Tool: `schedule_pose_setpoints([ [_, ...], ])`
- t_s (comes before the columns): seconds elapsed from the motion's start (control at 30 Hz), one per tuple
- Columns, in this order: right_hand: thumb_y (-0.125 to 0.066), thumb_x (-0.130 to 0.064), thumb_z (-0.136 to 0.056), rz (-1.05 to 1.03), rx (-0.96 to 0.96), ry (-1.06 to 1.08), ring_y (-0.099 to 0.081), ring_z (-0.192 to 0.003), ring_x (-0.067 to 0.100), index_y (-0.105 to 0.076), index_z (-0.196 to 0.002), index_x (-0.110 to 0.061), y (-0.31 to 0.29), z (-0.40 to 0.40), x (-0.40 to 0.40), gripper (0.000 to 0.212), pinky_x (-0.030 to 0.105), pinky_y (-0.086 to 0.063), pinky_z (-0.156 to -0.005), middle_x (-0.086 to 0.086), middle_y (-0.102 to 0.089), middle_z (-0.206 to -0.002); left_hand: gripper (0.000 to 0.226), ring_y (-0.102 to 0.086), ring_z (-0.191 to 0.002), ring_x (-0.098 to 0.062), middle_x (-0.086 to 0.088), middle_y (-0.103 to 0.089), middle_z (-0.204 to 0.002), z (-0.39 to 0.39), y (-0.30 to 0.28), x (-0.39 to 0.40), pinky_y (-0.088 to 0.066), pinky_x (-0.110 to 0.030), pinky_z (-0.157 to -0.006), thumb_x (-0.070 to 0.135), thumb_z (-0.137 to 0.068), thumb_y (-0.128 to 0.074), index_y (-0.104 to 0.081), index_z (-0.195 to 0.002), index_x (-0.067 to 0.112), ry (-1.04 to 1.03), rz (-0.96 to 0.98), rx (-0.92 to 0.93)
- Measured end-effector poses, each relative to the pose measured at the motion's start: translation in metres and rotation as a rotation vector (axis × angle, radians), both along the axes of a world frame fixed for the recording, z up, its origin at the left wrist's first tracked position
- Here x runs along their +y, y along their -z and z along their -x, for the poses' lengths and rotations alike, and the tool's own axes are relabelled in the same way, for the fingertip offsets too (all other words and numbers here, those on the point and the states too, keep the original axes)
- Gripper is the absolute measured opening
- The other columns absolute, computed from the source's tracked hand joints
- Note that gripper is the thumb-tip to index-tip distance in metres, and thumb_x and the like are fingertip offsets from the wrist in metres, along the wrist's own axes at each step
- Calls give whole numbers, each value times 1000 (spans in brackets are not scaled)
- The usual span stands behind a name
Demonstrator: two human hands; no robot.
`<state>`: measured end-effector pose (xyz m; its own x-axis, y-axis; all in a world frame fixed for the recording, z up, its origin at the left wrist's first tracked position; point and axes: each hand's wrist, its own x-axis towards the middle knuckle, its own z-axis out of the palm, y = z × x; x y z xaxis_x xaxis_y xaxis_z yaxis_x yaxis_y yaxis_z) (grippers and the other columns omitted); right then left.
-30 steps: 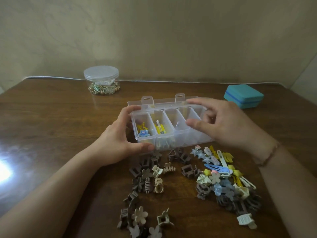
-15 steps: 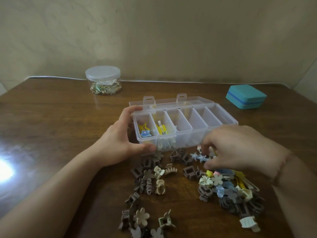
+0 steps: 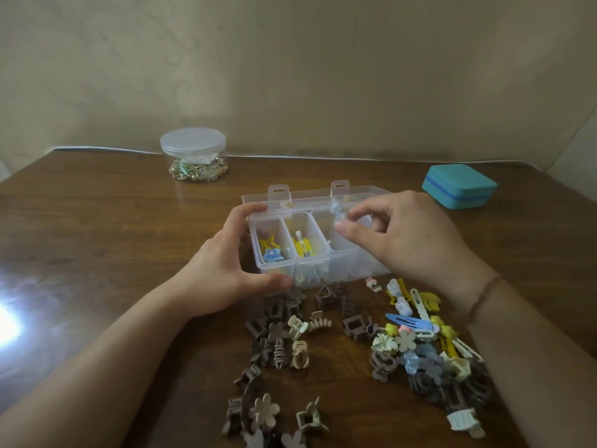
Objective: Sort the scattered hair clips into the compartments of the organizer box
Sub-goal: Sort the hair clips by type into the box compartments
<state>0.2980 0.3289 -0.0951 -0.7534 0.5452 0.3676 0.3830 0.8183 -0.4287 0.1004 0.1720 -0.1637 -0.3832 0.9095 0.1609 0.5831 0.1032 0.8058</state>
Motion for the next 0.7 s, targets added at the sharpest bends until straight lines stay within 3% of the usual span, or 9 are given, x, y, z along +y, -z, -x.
schedule_pose_setpoints([
  [0.07, -52, -65, -79, -57, -28, 27, -52, -47, 3, -69, -94, -37, -1, -4, 4, 36, 22, -37, -49, -8, -53, -49, 105, -55, -116, 2, 23, -54, -127, 0, -1, 0, -43, -27, -100, 70, -49, -80, -25, -136, 54, 3, 1, -5],
  [0.17, -54, -64, -72, 15, -58, 50, -51, -51, 7, -69, -76, -33, -12, -27, 17, 35, 30, -43, -48, -6, -57, -55, 105, -54, -115, 3, 24, -53, -128, 0, -1, 0, -44, -28, -101, 70, -49, -80, -24, -136, 54, 1, 2, -6],
  [0.3, -66, -60, -73, 77, -604, -1, -53, -56, -10, -69, -79, -38, -23, -43, 22, 24, 21, -35, -49, -30, -57, -59, 103, -54, -116, 0, 21, -54, -129, 0, 0, 1, -45, -31, -101, 71, -50, -80, -25, -135, 55, -3, 1, 5],
  [0.37, -68, -59, -76, 10, -734, 6, -52, -57, -3, -68, -92, -42, -19, -39, 19, 24, 19, -33, -50, -16, -57, -59, 102, -55, -115, 0, 21, -54, -128, 1, 1, 1, -45, -30, -99, 71, -50, -80, -25, -134, 56, -3, -3, 10],
  [0.43, -68, -58, -78, -66, -780, 13, -47, -59, -2, -67, -102, -44, -15, -34, 17, 28, 20, -30, -49, -15, -51, -62, 101, -56, -113, 2, 23, -54, -126, 2, 1, 1, -45, -26, -96, 71, -50, -80, -24, -133, 57, 1, -7, 12],
  [0.7, -67, -55, -80, -135, -814, 10, -44, -65, -1, -64, -105, -42, -5, -25, 8, 28, 23, -36, -52, -17, -48, -71, 104, -52, -111, 12, 29, -51, -125, 2, 1, 1, -39, -13, -89, 72, -49, -79, -24, -135, 56, 4, -7, 11],
])
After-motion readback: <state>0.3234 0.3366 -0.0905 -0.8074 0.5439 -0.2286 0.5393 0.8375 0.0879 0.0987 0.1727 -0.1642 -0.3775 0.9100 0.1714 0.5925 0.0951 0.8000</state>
